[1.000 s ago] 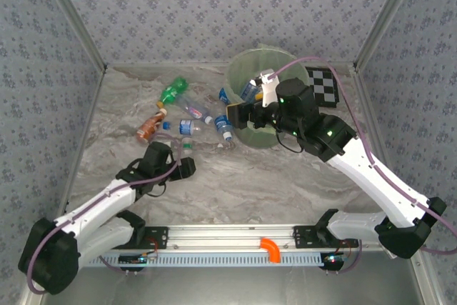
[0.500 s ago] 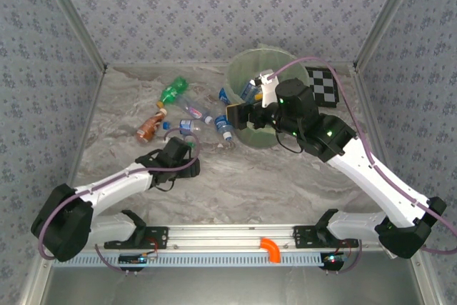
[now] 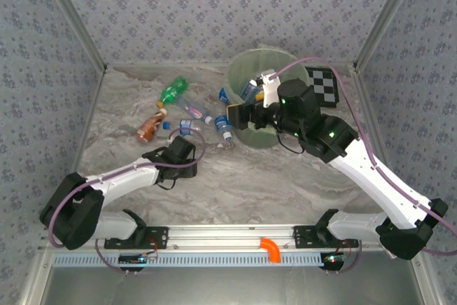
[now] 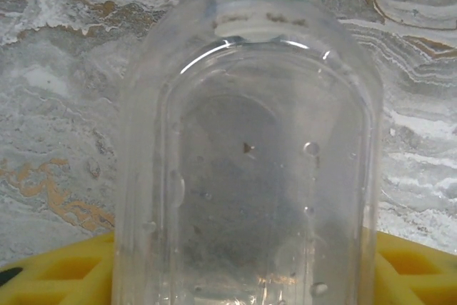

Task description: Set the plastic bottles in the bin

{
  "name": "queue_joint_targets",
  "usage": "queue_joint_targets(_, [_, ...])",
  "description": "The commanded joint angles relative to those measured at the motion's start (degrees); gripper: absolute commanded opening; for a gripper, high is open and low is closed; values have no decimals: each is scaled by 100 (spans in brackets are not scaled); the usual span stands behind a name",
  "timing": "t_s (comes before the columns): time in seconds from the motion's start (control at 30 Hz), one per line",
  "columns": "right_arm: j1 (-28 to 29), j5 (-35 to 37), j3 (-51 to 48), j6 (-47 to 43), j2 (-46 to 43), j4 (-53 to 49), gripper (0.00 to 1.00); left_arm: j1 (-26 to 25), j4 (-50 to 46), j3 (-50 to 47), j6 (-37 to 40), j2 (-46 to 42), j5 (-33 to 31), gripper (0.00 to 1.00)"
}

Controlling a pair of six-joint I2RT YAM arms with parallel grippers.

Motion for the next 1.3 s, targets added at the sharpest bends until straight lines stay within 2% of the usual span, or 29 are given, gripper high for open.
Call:
queue_joint_targets(0.0, [49,40,-56,75,-86,-16,100,-99,-152,131,20,-288,-80,55])
queue_joint_targets(0.17, [-22,-179,-188,274,-187,170,100,-151,102,27,1,-1347,293,51])
queue_joint_targets(0.3, [-263,-845,-307,551,-192,501,99,-206,275,52,156,-2145,644,50])
queue_joint_targets(0.5, [-329,-1527,-104,854,257,847,82,-438,613,229,594,-2991,1130,50])
queue_joint_targets(0.7, [-168,-2065,476,1011,984,664,66,-775,676,469,1133,-3297,1162,50])
queue_joint_targets(1.0, [265,-1807,1106,865,1735,109,62,-891,597,683,1241,-3646,1175,50])
queue_joint_targets(1.27, [494,-1524,1625,772,2230,-309,63,-906,496,729,1302,-3972,1205,49])
